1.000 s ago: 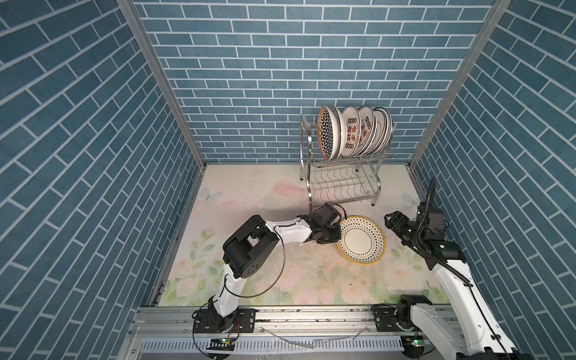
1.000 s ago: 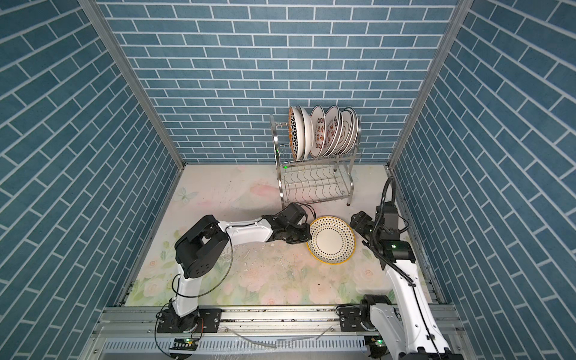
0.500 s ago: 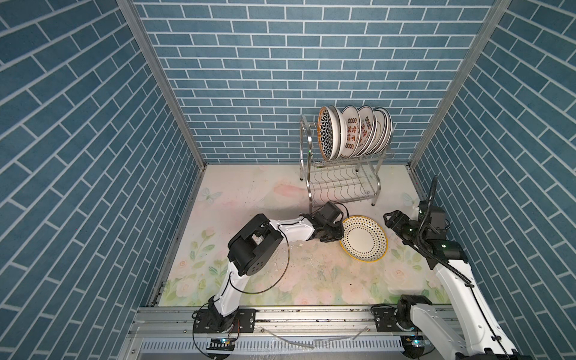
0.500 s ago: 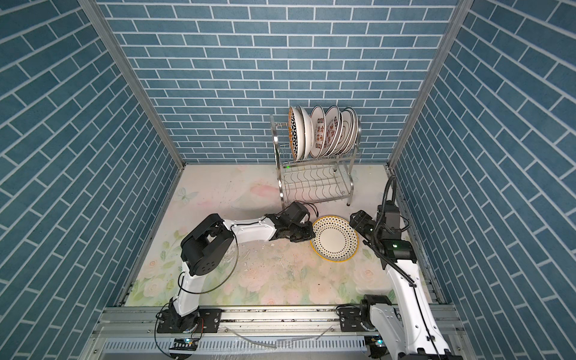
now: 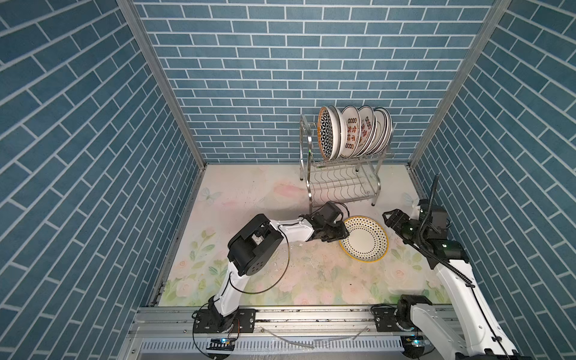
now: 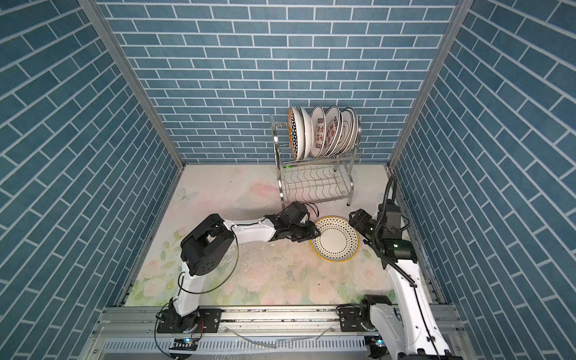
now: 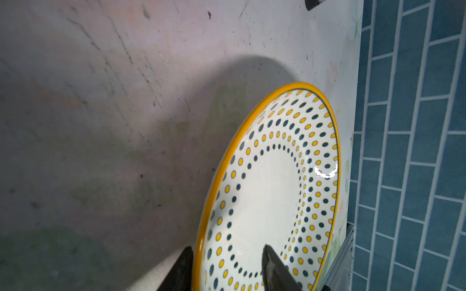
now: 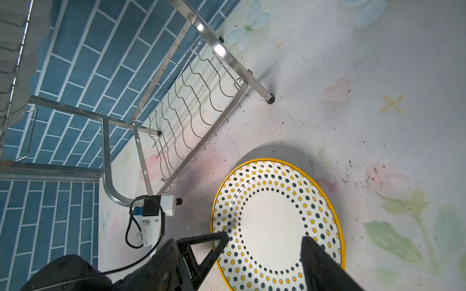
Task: Unload the plates from the dish rack
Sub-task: Place the plate at the middle-right of the table, then pick up the plate from the dish rack.
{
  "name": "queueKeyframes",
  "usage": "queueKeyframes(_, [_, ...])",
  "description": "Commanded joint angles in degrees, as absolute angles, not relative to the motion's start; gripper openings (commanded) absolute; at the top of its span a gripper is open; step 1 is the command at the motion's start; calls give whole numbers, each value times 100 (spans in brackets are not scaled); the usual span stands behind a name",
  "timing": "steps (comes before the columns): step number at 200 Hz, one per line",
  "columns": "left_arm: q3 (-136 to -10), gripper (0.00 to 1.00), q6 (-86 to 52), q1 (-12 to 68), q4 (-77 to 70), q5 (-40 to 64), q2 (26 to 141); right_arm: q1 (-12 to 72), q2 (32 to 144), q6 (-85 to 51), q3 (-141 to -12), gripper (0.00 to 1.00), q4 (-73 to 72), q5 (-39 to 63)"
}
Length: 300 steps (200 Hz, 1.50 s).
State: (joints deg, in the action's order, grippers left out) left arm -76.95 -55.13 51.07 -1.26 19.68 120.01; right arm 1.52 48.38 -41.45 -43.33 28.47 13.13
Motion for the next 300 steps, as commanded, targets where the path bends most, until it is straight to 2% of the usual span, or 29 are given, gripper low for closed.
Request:
queueKeyframes(1, [-7459,54,-5442,5041,-192,1997,11846,123,4815,-3861,-4544,78,2815,1388])
queueKeyframes(28, [-7060,64,-5279,4904,-240,1964,11502,123,4826,-3814,-4597,78,2751,1441])
queueKeyframes(80, [-5779,64,-5232,4411,-693,2107,10432,123,4831,-3689,-5281,79,3044,1304])
queueKeyframes(107, [-5480,66,-4672,4355,232,1491,9483,132,4950,-3430,-6054,80,3617,764])
queueKeyframes(142, [-5372,68,-4177,4290,1431,537,8315,310,5359,-3171,-7242,84,3983,563])
queueKeyframes(194, [-5369,70,-3792,4051,2575,-392,7024,1685,7060,-2698,-9696,85,4562,-315])
queueKeyframes(249, [-5442,70,-3447,3651,3272,-630,6352,3051,9188,-2034,-12627,84,5392,-1070])
queueKeyframes(284, [-5414,71,-3371,3382,3496,-617,6107,3967,10394,-1480,-14568,83,6048,-2257])
queueKeyframes(300, [-5405,71,-3351,3233,3566,-560,6038,4317,10767,-1280,-15067,83,6107,-2810])
